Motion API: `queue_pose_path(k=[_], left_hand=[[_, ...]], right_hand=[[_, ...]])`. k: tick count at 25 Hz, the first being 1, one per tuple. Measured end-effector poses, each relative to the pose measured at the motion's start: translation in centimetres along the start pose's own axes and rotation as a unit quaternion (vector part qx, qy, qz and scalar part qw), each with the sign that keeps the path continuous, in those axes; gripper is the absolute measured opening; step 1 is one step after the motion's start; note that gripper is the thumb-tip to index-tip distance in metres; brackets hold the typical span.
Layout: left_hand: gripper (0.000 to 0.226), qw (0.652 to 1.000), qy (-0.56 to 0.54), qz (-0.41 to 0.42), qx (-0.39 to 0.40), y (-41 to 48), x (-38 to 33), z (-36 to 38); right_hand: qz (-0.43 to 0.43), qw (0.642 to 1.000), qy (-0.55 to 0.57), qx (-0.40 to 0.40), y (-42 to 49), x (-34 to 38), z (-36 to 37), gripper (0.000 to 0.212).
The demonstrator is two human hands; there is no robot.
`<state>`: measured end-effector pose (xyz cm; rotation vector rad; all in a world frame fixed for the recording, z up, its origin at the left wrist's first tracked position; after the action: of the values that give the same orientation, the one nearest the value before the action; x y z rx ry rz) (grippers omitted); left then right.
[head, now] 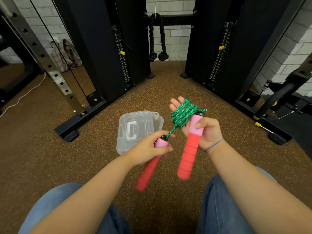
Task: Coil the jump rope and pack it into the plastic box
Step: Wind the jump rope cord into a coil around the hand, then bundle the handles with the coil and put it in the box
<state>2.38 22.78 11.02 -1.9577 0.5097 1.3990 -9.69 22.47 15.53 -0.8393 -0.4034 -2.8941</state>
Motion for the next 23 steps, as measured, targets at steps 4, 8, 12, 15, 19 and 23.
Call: queue_pose_path(k=[4, 8, 12, 15, 19, 23], left_hand=[[0.048, 0.992, 0.105, -0.004, -0.073, -0.2, 0.5, -1.2], [0.040, 0.960, 0.244, 0.040, -0.133, -0.9, -0.8, -2.1], [0.051, 0.882, 0.435, 0.070, -0.168, -1.5, -2.3, -2.5], [0.050, 0.840, 0.504, 0.097, -0.178, -1.7, -2.8, -2.3], [0.041, 0.769, 0.585, 0.154, -0.209, -1.8, -3.6, -1.9], [0.040, 0.712, 0.621, 0.201, -0.260, -2.1, -3.9, -1.6]], right_hand=[[0.007, 1.000, -0.007, -0.028, 0.2, -0.4, -0.8, 0.109], [0.029, 0.994, -0.077, -0.079, 0.2, -1.1, -1.9, 0.102], [0.076, 0.973, -0.198, -0.093, -0.5, -2.2, -2.1, 0.069], [0.114, 0.953, -0.265, -0.093, -0.8, -3.2, -2.1, 0.063], [0.168, 0.917, -0.352, -0.088, -1.6, -3.7, -1.8, 0.040], [0.211, 0.875, -0.427, -0.086, -1.8, -4.3, -2.4, 0.019]])
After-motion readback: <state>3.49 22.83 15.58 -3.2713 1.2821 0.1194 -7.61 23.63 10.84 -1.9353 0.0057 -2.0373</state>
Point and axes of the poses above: each hand's wrist, its own y-axis towards the middle knuckle, its own z-axis out of the palm, x = y × z, the point moved 7 cm from there along y, towards the middle knuckle, and after that the axes turned 9 degrees about -z, right-handed, at the moved point
